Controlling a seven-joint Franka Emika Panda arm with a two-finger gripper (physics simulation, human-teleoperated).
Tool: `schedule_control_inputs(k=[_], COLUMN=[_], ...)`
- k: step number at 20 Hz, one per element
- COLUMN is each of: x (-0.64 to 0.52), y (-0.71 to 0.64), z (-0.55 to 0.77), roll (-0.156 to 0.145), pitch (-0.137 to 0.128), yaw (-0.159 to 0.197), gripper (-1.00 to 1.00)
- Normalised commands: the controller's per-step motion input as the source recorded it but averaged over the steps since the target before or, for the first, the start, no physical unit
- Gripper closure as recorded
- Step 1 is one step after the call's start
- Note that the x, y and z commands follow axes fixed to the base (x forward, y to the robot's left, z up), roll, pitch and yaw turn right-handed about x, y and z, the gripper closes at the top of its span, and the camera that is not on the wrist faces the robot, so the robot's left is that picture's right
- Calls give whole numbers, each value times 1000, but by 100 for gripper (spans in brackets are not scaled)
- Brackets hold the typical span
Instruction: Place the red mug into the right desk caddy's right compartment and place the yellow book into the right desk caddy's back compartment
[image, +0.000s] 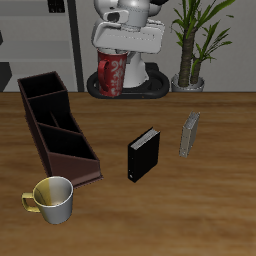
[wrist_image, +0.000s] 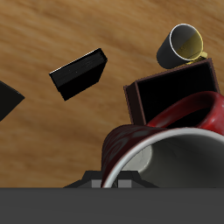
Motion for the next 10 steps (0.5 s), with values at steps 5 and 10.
schedule_control_inputs(k=[5, 10], x=[-14, -190], y=[-334, -336], z=[-51, -105], roll=[-30, -37], pitch=[-11, -31], yaw=[0, 43], gripper=[100, 100])
